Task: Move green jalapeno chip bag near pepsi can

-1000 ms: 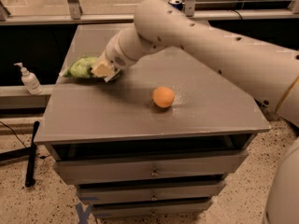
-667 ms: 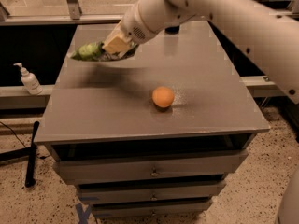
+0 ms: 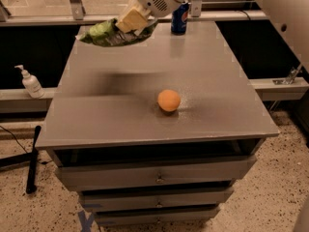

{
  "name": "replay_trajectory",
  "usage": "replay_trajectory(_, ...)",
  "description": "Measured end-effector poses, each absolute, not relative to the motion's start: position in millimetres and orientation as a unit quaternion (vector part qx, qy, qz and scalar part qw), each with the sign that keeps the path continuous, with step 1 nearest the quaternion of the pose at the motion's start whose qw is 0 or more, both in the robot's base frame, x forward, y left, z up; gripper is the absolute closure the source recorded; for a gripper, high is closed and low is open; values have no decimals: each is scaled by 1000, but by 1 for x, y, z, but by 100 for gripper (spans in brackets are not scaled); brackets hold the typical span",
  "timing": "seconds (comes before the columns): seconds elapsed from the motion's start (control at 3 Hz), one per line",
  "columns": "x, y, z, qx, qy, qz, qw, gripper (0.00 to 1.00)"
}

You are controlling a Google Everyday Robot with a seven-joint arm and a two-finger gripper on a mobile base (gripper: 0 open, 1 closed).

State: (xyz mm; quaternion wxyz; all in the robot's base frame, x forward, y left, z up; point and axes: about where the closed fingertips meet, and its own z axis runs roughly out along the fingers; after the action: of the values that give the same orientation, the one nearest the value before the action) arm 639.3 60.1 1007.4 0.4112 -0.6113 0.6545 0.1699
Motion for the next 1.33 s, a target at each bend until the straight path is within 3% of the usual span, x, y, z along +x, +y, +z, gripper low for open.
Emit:
replay_trajectory(0.33,638,39,1014,-613,646,156,426,100)
replay_trajectory(1.33,657,-149,987,-636,620,101,448,100)
